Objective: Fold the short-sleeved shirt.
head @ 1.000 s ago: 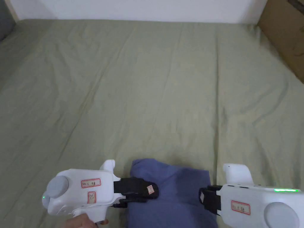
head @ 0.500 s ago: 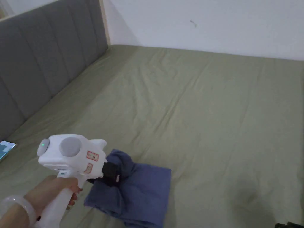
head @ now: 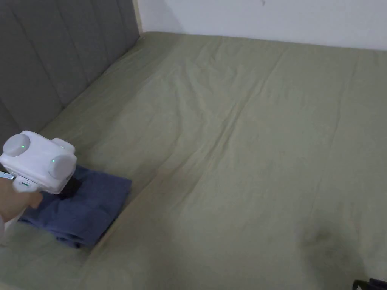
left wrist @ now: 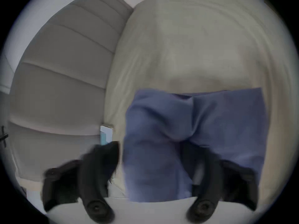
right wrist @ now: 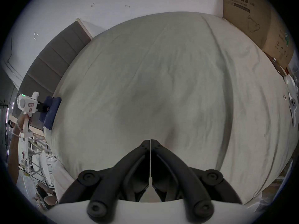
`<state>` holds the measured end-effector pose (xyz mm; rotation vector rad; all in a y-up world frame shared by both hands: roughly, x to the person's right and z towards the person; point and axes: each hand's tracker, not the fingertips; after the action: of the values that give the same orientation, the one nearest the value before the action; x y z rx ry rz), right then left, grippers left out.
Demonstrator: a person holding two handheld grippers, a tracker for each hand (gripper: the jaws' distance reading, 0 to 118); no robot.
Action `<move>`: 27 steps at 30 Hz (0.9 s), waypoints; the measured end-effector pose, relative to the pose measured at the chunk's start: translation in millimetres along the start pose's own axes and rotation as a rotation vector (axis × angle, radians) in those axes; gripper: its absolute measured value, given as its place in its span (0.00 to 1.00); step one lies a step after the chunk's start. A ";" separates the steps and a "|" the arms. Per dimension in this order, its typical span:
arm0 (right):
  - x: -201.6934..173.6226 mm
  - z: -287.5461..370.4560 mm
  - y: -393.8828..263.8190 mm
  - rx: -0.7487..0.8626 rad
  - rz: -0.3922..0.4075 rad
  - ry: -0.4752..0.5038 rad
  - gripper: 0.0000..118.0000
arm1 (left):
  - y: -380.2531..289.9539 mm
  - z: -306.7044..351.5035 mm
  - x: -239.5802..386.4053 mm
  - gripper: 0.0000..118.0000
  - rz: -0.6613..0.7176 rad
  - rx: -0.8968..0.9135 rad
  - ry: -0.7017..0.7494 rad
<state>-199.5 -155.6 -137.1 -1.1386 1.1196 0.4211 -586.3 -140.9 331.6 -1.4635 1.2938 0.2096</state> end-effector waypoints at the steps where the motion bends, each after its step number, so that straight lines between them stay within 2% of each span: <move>1: -0.4 -0.2 -0.3 -0.004 0.001 0.003 0.00 | -1.1 2.4 -1.9 0.92 0.011 0.019 0.020; 7: -1.5 11.3 -0.3 0.005 0.000 0.012 0.00 | -3.9 27.5 0.5 0.92 0.135 0.061 -0.148; 8: 1.1 11.1 -2.8 0.009 -0.004 0.019 0.00 | -6.2 35.6 5.1 0.90 0.148 0.068 -0.191; 9: 2.6 13.2 -4.0 0.014 -0.011 0.028 0.00 | -11.0 46.9 11.8 0.82 0.167 0.097 -0.246; 11: 4.6 17.1 -6.2 0.022 -0.021 0.036 0.00 | -17.4 58.9 24.8 0.29 0.210 0.136 -0.357; 12: 5.9 17.9 -8.0 0.024 -0.021 0.038 0.00 | -22.2 66.5 34.0 0.06 0.234 0.147 -0.401; 13: 6.5 20.2 -9.4 0.025 -0.022 0.038 0.00 | -27.0 74.5 42.3 0.02 0.258 0.152 -0.419; 16: 10.8 30.7 -16.1 0.039 -0.028 0.051 0.00 | -44.7 111.0 75.1 0.00 0.242 0.223 -0.503; 21: 21.5 46.0 -29.7 0.080 -0.035 0.059 0.00 | -66.7 177.7 110.8 0.00 0.260 0.339 -0.523; 25: 21.7 70.3 -37.7 0.146 -0.022 0.062 0.00 | -82.5 228.6 125.9 0.00 0.204 0.424 -0.518; 27: 24.3 80.4 -42.3 0.177 -0.026 0.067 0.00 | -90.2 254.8 132.3 0.00 0.242 0.487 -0.490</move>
<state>-117.9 -109.0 -137.7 -1.0165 1.1751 0.2594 -338.4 -37.2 196.2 -0.7773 1.0192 0.3592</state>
